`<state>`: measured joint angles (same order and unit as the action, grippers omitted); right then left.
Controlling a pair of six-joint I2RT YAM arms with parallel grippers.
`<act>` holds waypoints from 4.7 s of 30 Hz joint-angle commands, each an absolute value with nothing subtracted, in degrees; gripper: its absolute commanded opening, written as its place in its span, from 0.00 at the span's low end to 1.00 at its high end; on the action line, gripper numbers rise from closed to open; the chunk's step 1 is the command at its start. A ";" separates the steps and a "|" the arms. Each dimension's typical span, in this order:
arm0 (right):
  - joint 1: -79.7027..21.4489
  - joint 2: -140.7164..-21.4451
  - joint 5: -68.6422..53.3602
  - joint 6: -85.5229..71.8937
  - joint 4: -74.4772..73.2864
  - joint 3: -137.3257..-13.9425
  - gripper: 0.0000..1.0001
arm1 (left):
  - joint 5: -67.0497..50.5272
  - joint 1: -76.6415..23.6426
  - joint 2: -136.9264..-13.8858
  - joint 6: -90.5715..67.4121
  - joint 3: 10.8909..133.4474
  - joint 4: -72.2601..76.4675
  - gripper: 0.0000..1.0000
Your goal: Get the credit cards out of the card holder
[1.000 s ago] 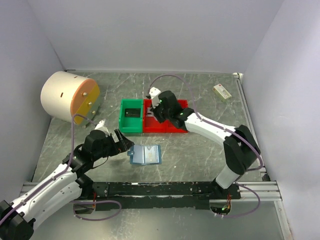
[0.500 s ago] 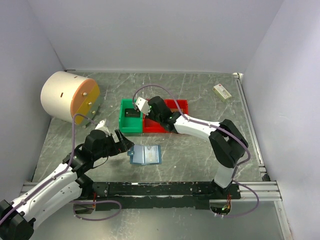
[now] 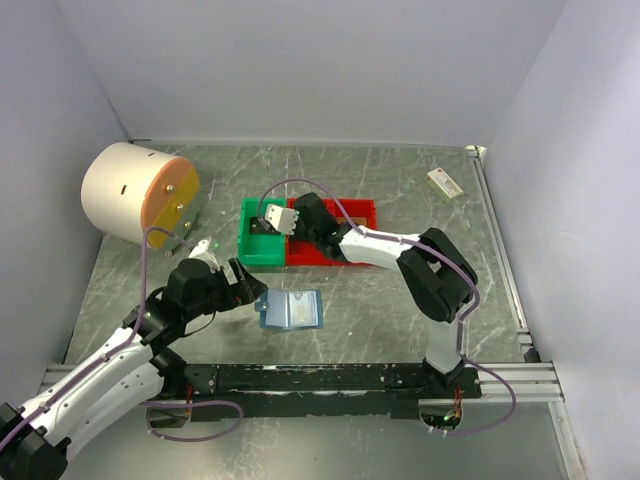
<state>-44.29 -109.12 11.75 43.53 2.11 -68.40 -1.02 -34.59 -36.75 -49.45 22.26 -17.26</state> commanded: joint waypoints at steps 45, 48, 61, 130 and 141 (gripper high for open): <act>-41.56 -111.72 8.08 41.35 -1.37 -74.18 0.36 | 1.09 -34.28 -36.98 -46.78 27.65 -20.37 1.00; -41.61 -110.26 6.24 40.24 -0.92 -73.22 0.36 | -0.03 -34.23 -36.00 -47.63 26.79 -19.99 1.00; -41.60 -92.81 1.79 17.92 8.81 -62.30 0.37 | -8.52 -34.28 -30.21 -54.49 21.67 -12.51 0.99; -40.84 -95.68 -1.59 -21.89 -12.82 -71.89 0.47 | -8.48 -34.28 -29.65 -51.68 25.85 -16.67 1.00; -40.84 -78.13 -8.96 -37.60 -3.03 -49.45 0.62 | -3.52 -34.28 -35.59 -50.39 26.65 -20.04 1.00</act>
